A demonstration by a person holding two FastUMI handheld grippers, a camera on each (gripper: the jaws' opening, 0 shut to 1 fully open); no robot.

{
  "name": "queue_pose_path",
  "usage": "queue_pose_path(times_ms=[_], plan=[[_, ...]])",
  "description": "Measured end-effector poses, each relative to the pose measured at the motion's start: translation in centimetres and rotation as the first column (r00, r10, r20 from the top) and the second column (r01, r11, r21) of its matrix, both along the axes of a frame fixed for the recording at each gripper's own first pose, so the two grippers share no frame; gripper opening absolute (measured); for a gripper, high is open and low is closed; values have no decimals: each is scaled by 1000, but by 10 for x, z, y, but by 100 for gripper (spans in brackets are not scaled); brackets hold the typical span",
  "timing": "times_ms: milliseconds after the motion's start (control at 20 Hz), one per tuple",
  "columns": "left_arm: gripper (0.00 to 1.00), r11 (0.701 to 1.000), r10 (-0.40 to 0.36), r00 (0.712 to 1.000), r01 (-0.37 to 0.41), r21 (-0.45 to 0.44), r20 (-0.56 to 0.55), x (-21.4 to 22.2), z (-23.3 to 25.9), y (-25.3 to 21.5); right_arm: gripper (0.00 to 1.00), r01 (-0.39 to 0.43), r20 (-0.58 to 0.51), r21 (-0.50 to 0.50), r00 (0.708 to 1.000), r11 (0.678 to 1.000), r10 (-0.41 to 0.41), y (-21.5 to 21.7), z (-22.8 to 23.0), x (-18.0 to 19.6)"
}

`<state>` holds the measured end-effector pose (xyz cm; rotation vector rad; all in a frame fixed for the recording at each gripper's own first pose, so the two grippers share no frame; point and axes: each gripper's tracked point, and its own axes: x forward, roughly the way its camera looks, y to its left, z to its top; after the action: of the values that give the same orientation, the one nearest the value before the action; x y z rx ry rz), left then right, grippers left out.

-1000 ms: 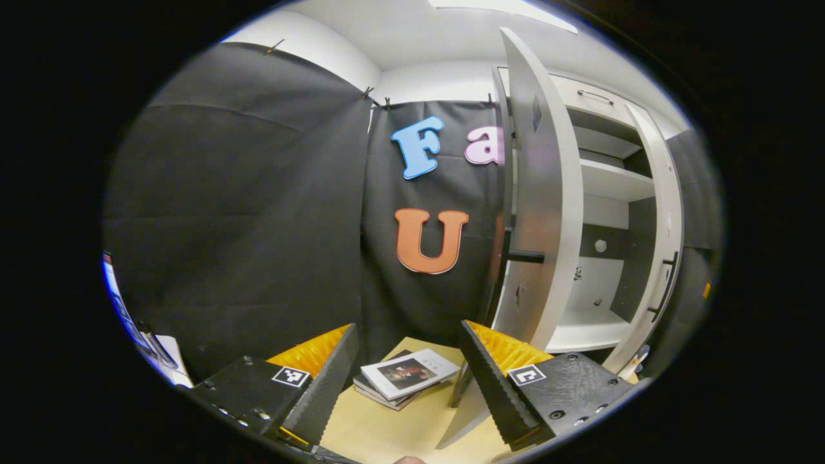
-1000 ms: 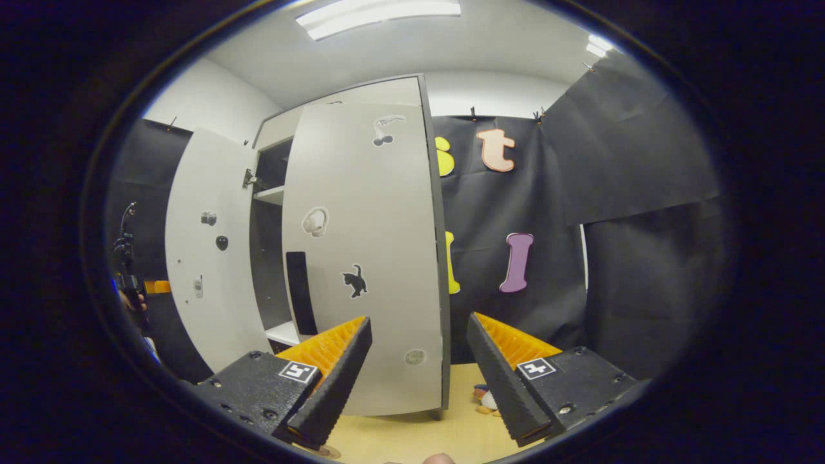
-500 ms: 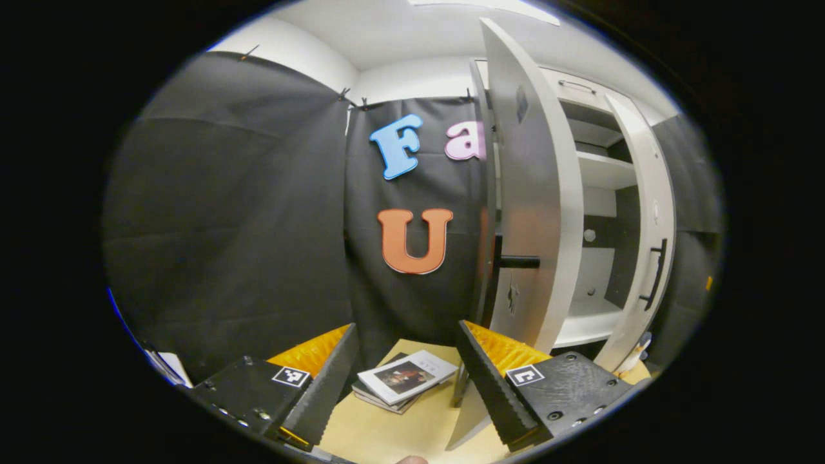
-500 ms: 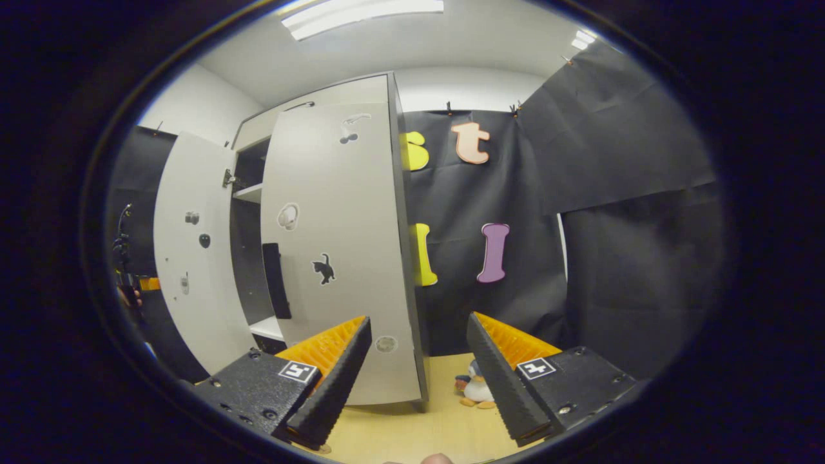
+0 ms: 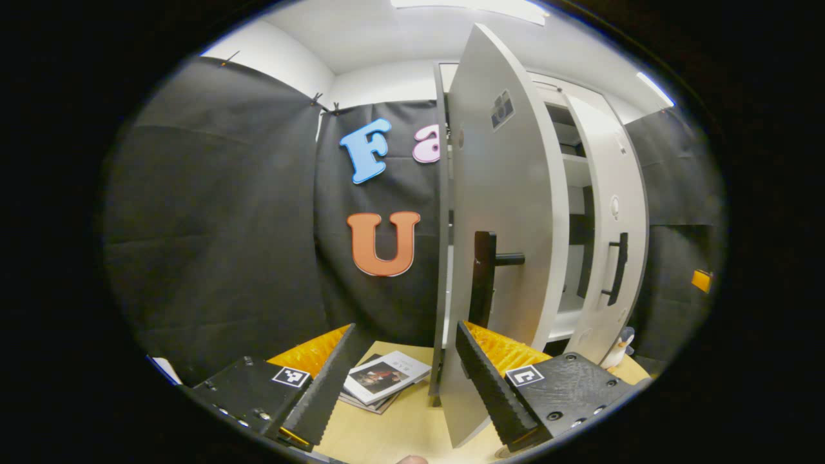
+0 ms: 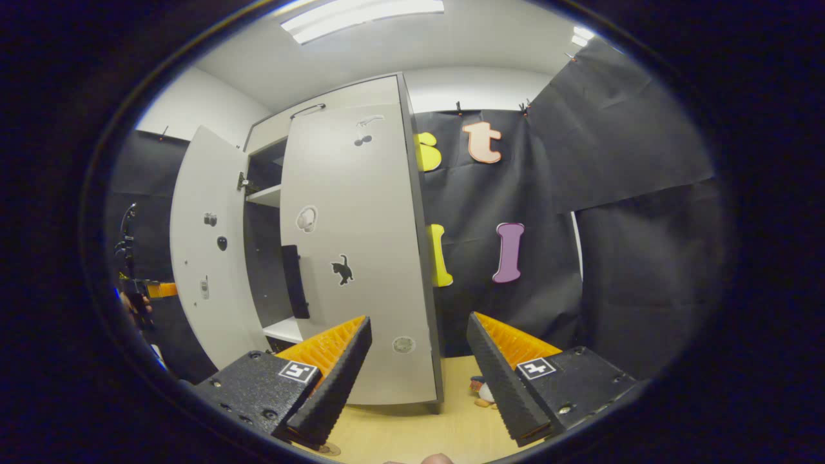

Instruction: Grasp the bottle in the cabinet with the left hand and place it on the coaster, then close the right door with the right hand and the left door with the left hand.

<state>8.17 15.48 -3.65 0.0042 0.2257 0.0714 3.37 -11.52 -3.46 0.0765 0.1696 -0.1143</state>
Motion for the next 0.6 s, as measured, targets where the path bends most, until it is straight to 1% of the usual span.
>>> queue_pose_path(times_ms=[100, 150, 200, 400, 500, 600], plan=[[100, 1000, -13, 1000, 13, -6, 12, -1, -2, -12, 98, 4, -4, -9, 1000, 1000, -4, -1, 0, 0], [100, 1000, -15, 1000, 15, 0, 27, -2, 0, -16, 94, 10, -3, -14, 1000, 1000, -10, -2, 0, -1], [95, 1000, -20, 999, 20, 2, 33, -4, 0, -19, 98, 18, -8, -19, 1000, 1000, -18, -3, 0, -1], [100, 995, -85, 996, 86, -48, 31, 4, -4, -49, 98, 46, -8, -18, 999, 999, -46, -7, 2, -6], [98, 991, -114, 993, 116, -62, 34, 12, -7, -69, 98, 68, -6, -17, 998, 998, -68, -12, 2, -10], [95, 988, -145, 988, 147, -53, 44, 23, -10, -87, 98, 82, -2, -21, 997, 996, -82, -21, 5, -13]])
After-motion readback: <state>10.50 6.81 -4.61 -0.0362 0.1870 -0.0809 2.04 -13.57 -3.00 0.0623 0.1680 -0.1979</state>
